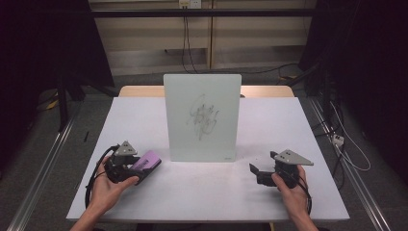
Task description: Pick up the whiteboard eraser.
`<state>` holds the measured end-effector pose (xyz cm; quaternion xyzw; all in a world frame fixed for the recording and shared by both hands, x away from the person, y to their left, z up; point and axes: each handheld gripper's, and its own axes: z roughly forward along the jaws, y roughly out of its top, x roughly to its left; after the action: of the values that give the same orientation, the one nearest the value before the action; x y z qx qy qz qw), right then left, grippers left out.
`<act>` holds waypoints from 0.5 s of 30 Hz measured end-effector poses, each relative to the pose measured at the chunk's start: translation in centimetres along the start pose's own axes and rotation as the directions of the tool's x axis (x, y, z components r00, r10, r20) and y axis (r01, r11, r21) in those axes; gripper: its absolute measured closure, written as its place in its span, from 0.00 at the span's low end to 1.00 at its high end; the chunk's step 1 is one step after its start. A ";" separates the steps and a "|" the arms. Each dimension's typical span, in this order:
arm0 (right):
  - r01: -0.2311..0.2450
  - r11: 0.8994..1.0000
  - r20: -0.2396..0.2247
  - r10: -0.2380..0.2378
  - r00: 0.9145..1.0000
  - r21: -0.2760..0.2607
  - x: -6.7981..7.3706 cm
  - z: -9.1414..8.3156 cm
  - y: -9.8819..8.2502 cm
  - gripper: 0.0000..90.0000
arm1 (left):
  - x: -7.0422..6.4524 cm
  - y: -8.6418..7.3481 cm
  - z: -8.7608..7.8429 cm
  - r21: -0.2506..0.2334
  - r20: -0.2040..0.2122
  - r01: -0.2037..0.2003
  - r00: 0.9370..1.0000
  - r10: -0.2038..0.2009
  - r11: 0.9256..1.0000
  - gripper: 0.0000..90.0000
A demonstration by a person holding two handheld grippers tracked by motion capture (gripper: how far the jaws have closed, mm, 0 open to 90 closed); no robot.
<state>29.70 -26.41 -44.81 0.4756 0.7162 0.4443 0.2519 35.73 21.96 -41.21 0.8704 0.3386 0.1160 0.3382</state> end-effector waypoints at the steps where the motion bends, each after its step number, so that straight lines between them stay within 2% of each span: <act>1: 0.002 1.000 0.001 -0.002 1.000 -0.001 0.0 -0.1 0.0 0.09 | 0.0 -0.1 -0.1 -0.013 0.004 0.010 1.000 -0.010 1.000 0.46; 5: 0.002 1.000 0.001 -0.002 1.000 -0.004 0.0 -0.2 0.0 0.09 | 0.0 -0.1 -0.6 -0.072 -0.001 0.026 1.000 -0.026 0.997 0.46; 8: 0.011 1.000 0.008 -0.011 1.000 -0.005 0.0 -0.3 -0.1 0.09 | -0.1 -0.1 -1.0 -0.133 0.000 0.022 1.000 -0.022 0.991 0.46; 10: 0.008 1.000 0.007 -0.008 1.000 -0.005 0.0 -0.3 -0.1 0.09 | -0.1 -0.1 -1.1 -0.142 0.001 0.020 1.000 -0.020 0.990 0.46; 15: 0.005 1.000 0.007 -0.005 1.000 -0.007 -0.1 -0.4 -0.1 0.09 | -0.3 0.0 -1.5 -0.194 -0.013 0.009 1.000 -0.011 0.981 0.46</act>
<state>29.43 -26.68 -44.71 0.4746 0.7149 0.4444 0.2574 34.84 22.57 -40.08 0.8308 0.3324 0.1527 0.4195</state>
